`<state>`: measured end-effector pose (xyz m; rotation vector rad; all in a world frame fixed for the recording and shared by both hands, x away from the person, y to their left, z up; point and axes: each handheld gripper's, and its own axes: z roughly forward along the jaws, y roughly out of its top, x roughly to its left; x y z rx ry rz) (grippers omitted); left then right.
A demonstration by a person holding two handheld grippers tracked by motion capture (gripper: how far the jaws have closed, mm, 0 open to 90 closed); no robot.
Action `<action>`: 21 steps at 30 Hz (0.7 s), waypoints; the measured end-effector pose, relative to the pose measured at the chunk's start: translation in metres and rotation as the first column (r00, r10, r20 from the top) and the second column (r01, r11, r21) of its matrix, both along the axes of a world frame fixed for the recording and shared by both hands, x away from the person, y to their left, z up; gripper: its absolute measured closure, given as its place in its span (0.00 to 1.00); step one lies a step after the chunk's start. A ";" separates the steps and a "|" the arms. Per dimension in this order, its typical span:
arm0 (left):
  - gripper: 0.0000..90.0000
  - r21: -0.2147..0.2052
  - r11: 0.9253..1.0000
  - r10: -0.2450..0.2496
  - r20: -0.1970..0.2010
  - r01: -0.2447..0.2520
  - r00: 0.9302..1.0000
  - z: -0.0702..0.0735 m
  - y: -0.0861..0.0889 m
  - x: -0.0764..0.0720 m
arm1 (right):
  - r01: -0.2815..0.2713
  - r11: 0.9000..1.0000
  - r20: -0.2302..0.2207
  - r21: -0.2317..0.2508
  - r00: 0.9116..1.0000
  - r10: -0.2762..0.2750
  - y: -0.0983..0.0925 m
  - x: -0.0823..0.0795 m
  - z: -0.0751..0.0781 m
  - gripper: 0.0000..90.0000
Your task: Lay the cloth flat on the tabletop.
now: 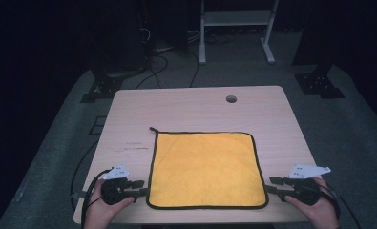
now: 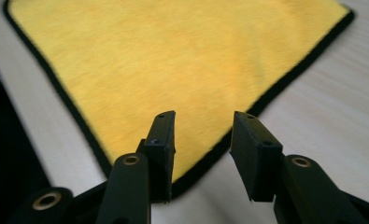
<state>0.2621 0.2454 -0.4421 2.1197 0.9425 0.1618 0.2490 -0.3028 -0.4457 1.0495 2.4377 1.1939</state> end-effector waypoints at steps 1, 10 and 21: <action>0.61 0.008 1.000 0.010 0.006 -0.010 1.000 -0.001 -0.001 0.003 | 0.017 1.000 0.008 -0.006 1.000 -0.017 -0.001 0.005 0.000 0.61; 0.59 0.033 0.997 0.069 0.034 -0.070 0.997 -0.002 -0.005 0.035 | 0.151 0.988 0.044 -0.033 0.988 -0.149 -0.011 0.051 -0.006 0.53; 0.44 0.052 0.987 0.149 0.084 -0.153 0.985 -0.009 -0.005 0.062 | 0.251 0.966 0.018 -0.056 0.968 -0.251 -0.022 0.082 -0.024 0.44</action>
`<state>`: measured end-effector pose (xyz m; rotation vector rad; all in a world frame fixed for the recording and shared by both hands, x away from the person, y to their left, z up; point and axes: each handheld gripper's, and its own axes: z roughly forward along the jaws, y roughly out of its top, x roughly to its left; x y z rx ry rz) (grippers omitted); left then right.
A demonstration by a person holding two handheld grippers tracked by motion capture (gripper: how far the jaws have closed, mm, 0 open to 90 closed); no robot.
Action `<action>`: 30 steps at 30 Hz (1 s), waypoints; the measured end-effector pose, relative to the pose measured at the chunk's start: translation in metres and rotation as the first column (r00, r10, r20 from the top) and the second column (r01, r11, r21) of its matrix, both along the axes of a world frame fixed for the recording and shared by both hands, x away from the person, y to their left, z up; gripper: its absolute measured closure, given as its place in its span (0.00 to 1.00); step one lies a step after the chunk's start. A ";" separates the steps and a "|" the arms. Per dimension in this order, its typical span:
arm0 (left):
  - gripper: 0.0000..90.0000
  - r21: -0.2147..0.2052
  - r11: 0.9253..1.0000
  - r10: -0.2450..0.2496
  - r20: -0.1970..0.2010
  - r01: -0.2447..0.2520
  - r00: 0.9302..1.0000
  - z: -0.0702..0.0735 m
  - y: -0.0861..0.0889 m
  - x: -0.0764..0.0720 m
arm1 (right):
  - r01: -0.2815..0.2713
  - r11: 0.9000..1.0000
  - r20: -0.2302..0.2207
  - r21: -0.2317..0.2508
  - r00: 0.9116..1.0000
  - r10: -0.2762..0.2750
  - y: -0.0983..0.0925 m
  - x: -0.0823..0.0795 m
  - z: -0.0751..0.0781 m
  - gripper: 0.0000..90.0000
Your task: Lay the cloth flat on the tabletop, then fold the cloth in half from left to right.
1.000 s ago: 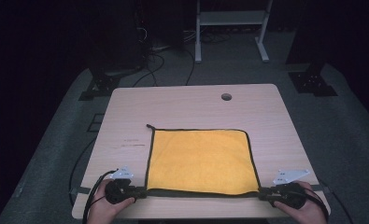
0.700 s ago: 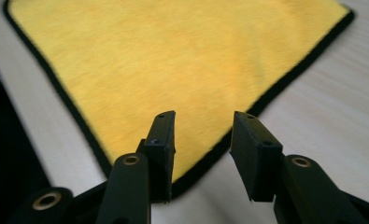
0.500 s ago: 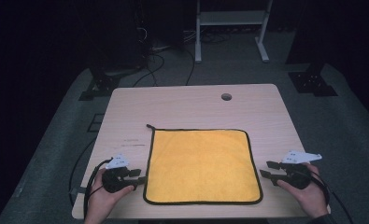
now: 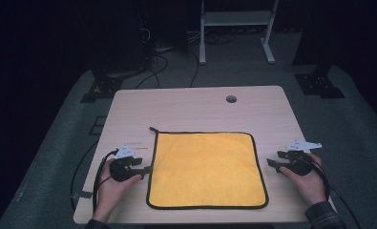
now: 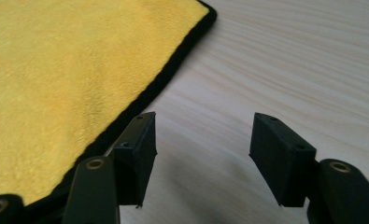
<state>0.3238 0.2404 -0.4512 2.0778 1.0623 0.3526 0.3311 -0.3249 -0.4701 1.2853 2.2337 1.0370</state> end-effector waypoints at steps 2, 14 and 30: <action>0.40 0.018 1.000 0.021 0.013 -0.021 1.000 -0.002 0.002 0.005 | 0.009 1.000 0.000 0.002 1.000 -0.009 -0.002 0.002 -0.002 0.42; 0.27 0.026 0.999 0.041 -0.006 -0.041 0.999 -0.011 0.000 0.012 | 0.056 0.998 0.022 -0.026 0.998 -0.055 -0.003 0.002 -0.016 0.28; 0.37 0.094 0.994 0.060 0.007 -0.060 0.998 -0.020 -0.017 0.027 | 0.062 0.998 0.019 -0.027 0.998 -0.062 -0.003 0.001 -0.016 0.28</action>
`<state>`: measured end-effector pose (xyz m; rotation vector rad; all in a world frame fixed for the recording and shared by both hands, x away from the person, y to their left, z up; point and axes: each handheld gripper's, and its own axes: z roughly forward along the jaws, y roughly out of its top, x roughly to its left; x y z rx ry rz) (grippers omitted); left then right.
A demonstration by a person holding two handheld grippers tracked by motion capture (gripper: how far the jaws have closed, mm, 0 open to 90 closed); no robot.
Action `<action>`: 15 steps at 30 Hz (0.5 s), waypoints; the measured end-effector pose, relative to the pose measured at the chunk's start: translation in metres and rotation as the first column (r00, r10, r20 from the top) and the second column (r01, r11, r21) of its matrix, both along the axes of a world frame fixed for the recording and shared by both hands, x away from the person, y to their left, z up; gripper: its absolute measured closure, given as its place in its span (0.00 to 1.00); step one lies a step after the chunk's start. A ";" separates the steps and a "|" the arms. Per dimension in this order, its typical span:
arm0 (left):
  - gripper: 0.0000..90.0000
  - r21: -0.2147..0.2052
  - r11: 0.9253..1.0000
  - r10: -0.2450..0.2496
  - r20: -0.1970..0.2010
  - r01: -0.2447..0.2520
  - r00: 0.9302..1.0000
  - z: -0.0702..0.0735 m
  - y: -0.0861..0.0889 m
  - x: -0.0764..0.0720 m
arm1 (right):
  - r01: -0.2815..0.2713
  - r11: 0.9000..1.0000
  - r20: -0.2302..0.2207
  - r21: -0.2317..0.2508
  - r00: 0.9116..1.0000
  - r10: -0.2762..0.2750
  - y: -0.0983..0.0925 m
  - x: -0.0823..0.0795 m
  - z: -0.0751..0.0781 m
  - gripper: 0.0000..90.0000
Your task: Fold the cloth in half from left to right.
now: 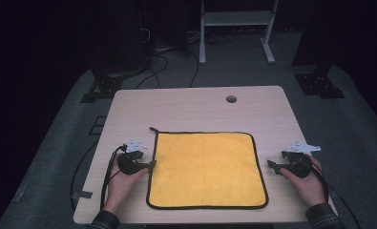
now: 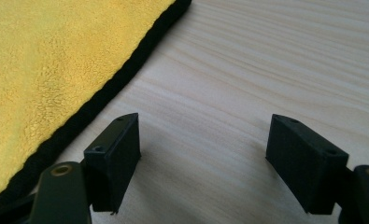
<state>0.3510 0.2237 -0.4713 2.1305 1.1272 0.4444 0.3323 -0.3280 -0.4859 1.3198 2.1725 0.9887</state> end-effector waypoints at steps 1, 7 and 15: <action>0.39 0.005 1.000 -0.001 0.001 0.001 1.000 0.000 -0.001 0.000 | 0.000 1.000 0.000 0.000 1.000 0.000 0.000 0.000 0.000 0.28; 0.60 -0.001 1.000 -0.024 0.009 0.024 1.000 0.000 -0.004 -0.004 | -0.004 1.000 0.001 0.000 1.000 0.004 0.000 0.000 0.000 0.28; 0.87 -0.025 0.999 -0.025 -0.020 0.025 0.999 0.002 -0.011 -0.005 | -0.004 1.000 0.000 0.000 1.000 0.004 0.000 0.000 0.000 0.27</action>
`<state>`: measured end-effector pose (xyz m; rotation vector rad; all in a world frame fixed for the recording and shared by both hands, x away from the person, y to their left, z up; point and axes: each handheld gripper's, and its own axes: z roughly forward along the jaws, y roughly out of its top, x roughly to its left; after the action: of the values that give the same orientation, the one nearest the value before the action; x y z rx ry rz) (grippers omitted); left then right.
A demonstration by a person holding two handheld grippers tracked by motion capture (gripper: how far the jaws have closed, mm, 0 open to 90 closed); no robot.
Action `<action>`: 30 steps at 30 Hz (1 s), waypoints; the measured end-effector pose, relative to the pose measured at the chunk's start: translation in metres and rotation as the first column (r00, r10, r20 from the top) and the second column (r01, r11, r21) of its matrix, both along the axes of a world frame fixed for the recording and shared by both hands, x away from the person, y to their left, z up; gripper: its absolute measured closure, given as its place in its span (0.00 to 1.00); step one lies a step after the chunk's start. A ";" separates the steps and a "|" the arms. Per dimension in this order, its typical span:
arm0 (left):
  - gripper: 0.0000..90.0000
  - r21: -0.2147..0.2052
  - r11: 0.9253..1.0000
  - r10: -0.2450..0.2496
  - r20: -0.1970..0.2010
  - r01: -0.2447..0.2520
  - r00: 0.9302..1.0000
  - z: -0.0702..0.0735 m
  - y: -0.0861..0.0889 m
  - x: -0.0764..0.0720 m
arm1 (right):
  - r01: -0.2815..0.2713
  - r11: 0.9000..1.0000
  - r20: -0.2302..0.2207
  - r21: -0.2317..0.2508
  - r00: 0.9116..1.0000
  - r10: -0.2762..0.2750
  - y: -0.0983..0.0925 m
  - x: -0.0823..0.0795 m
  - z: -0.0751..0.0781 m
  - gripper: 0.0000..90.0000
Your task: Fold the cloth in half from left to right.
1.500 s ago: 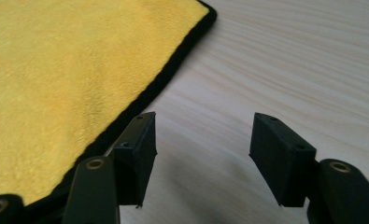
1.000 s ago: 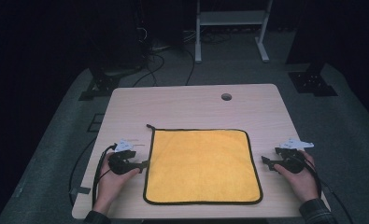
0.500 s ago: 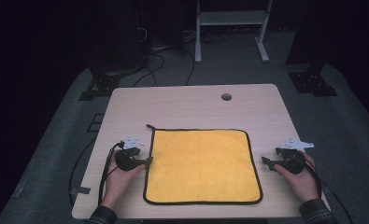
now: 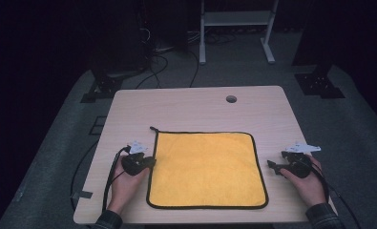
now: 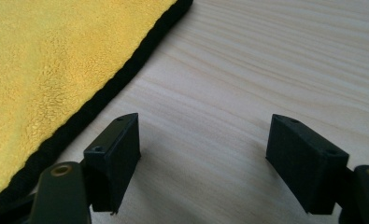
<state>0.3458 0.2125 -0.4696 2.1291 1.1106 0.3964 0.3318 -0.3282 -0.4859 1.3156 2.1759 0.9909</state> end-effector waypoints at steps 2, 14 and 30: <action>0.92 -0.006 1.000 0.006 -0.013 -0.006 1.000 0.001 -0.002 0.000 | 0.000 1.000 0.000 0.000 1.000 0.000 0.000 0.000 0.000 0.27; 0.97 -0.099 0.995 0.018 -0.059 -0.024 0.998 0.002 0.011 0.004 | -0.007 1.000 0.000 0.001 1.000 0.007 0.000 0.000 0.000 0.28; 0.97 -0.111 0.986 0.120 -0.036 -0.123 0.992 0.016 0.053 0.005 | -0.009 1.000 0.000 0.000 1.000 0.009 -0.001 0.000 0.000 0.28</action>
<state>0.3507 0.2657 -0.4535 1.9801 1.2541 0.3505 0.3319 -0.3289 -0.4859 1.3067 2.1835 0.9942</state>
